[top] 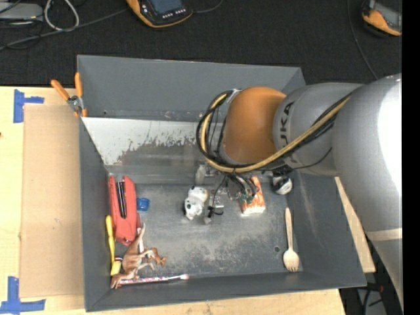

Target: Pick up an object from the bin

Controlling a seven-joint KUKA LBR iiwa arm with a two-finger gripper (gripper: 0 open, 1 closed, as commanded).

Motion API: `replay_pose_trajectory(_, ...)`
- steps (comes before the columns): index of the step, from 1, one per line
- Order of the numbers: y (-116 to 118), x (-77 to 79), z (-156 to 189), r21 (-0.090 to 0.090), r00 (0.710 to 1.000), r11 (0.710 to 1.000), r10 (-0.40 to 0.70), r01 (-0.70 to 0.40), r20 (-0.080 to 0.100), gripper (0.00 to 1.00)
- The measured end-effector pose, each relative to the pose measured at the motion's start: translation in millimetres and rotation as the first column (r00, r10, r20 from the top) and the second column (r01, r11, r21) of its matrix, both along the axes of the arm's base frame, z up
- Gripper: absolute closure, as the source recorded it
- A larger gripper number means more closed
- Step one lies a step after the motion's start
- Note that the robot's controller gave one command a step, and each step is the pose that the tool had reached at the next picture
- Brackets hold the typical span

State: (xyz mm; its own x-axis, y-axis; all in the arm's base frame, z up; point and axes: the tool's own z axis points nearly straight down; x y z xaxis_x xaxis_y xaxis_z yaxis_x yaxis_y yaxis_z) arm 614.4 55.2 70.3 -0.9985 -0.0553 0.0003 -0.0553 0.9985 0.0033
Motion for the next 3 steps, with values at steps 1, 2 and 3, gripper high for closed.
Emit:
replay_pose_trajectory(1, -23.5, -6.4, 2.3, 0.0, 0.941, 0.941, 0.339, -0.339, 0.001, 1.0)
replay_pose_trajectory(2, -23.6, -6.4, 2.3, 0.0, 0.941, 0.941, 0.338, -0.338, 0.001, 0.0)
replay_pose_trajectory(3, -23.6, -6.4, 2.3, 0.001, 0.941, 0.941, 0.338, -0.338, 0.001, 0.0)
